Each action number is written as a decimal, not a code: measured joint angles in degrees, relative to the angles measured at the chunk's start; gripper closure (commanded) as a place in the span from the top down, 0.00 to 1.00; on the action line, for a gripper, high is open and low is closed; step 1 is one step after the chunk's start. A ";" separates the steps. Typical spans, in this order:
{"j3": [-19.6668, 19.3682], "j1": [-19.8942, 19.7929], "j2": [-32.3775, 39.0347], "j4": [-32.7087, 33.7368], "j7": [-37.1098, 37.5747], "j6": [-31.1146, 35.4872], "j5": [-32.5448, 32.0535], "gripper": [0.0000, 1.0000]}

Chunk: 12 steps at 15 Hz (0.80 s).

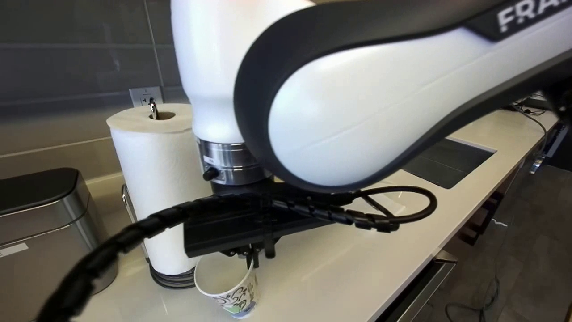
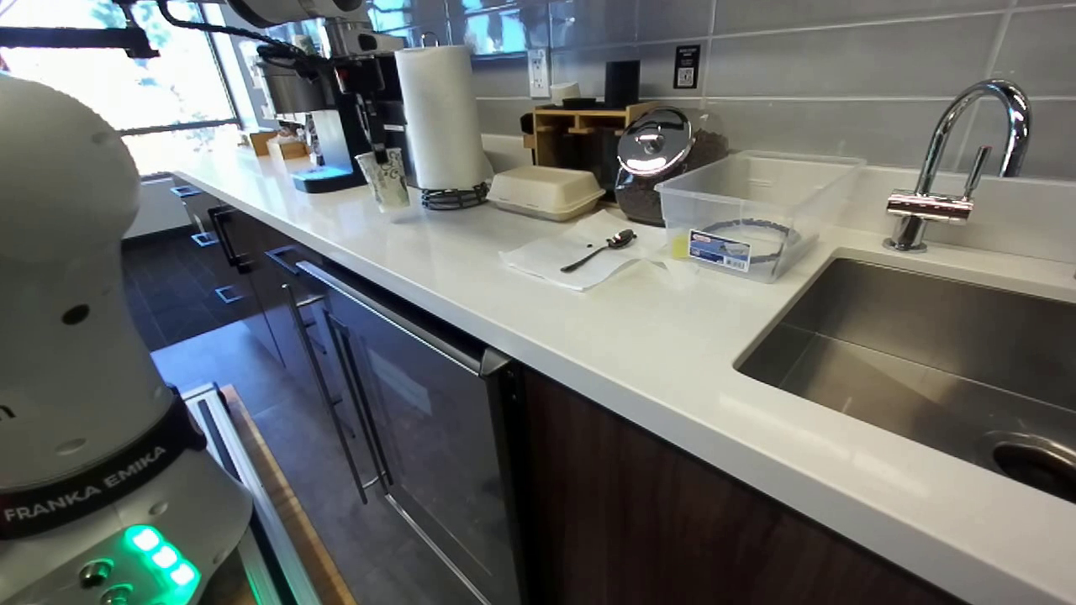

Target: Put the cup in front of the foam pack

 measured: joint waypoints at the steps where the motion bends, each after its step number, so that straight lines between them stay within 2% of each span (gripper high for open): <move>1: 0.12 -0.67 -1.72 -1.96 -0.21 0.49 0.00 0.01; 9: 1.47 -7.14 -16.76 -18.77 1.50 0.15 -0.01 0.01; 12: 2.60 -8.96 -20.23 -22.93 1.52 0.18 0.29 0.04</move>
